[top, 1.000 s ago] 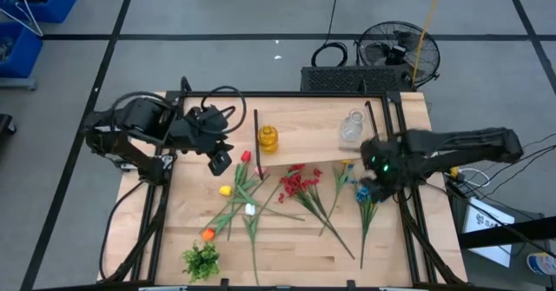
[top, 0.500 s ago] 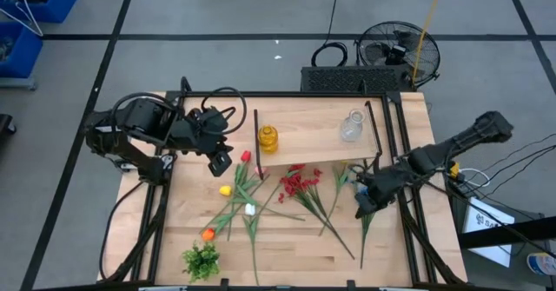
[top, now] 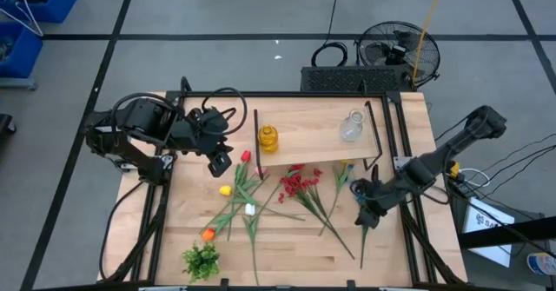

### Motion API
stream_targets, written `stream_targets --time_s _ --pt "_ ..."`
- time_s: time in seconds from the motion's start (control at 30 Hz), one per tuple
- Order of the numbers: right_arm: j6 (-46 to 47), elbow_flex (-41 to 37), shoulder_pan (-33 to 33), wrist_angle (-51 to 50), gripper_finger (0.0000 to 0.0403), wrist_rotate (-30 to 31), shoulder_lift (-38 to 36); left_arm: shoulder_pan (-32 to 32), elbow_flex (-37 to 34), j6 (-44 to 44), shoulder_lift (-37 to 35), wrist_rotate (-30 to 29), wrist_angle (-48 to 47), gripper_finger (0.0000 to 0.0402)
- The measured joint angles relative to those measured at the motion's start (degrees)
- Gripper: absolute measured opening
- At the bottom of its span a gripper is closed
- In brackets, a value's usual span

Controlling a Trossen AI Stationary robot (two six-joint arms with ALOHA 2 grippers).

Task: Pick and place flowers into a vace then onto a shelf
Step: Put the blue flowers into the transparent vase

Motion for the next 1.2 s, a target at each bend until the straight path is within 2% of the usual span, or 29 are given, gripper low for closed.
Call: stream_targets --time_s 0.2,0.3,0.5,0.6,0.77,0.93,1.03,1.2 --pt "-2.5 0.0 2.2 -0.5 0.0117 0.2 2.5 0.0 0.0 0.4 0.0 0.0 0.0 0.0161" --pt "-2.8 0.0 3.2 -5.1 0.0108 -0.1 2.6 0.0 0.0 0.4 0.0 0.0 0.0 0.0161" --pt "4.0 0.0 4.8 -18.1 0.0088 0.1 0.8 0.0 0.0 0.3 0.0 0.0 0.0 0.0161" --pt "8.9 0.0 5.3 -18.9 0.0088 2.4 1.6 0.0 0.0 -0.2 0.0 -0.1 0.0 0.0161" --pt "9.6 0.0 5.5 -20.7 0.0101 7.4 4.9 0.0 0.0 -0.2 0.0 -1.6 0.0 0.0161" --pt "17.4 -0.2 4.9 -25.4 0.0120 9.1 8.5 0.0 0.0 -0.2 0.0 -3.0 0.0 0.0161" --pt "20.9 -2.4 4.9 -22.3 0.0132 9.0 10.2 0.0 0.0 -0.4 0.0 -3.0 0.0 0.0161" --pt "27.4 -8.7 4.4 -11.4 0.0145 9.2 11.3 0.0 0.0 -0.4 0.0 -3.0 0.0 0.0161"
